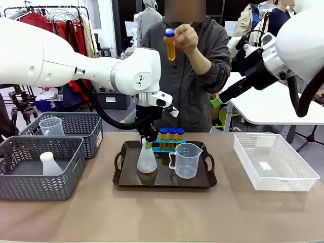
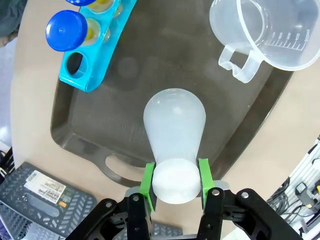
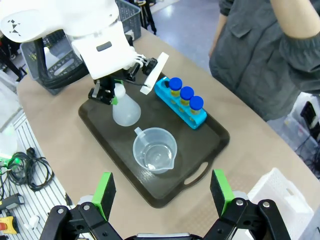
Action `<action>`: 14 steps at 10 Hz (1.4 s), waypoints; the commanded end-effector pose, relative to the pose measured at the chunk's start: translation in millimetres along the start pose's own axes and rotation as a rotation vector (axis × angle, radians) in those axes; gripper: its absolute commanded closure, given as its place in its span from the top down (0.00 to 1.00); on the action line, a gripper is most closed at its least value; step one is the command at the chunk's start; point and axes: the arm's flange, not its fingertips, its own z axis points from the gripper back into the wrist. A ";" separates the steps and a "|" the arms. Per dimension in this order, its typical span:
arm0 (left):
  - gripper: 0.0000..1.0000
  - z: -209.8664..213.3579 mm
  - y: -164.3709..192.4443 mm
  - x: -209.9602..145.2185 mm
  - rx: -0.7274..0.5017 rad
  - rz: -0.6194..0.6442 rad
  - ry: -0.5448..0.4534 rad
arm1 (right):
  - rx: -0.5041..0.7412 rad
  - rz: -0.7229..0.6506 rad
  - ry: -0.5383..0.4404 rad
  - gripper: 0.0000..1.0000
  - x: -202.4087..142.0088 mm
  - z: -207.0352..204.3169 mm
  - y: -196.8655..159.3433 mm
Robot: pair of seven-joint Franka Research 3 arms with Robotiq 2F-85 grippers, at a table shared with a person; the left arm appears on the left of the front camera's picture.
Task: Prepare the laboratory tools.
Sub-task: Pick up one Small flask and place it on the Handle tray.
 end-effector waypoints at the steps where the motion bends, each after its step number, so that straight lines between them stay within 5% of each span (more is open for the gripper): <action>1: 0.44 0.1 -0.2 -7.1 -0.023 0.004 -0.006 | 0.009 -0.007 -0.007 1.00 0.9 0.4 0.3; 4: 1.00 1.1 -0.5 -8.3 -0.025 0.006 0.001 | 0.009 -0.007 -0.007 1.00 0.9 0.4 0.3; 14: 1.00 7.6 -2.3 -3.4 -0.006 0.004 0.007 | 0.009 -0.007 -0.007 1.00 0.9 0.4 0.3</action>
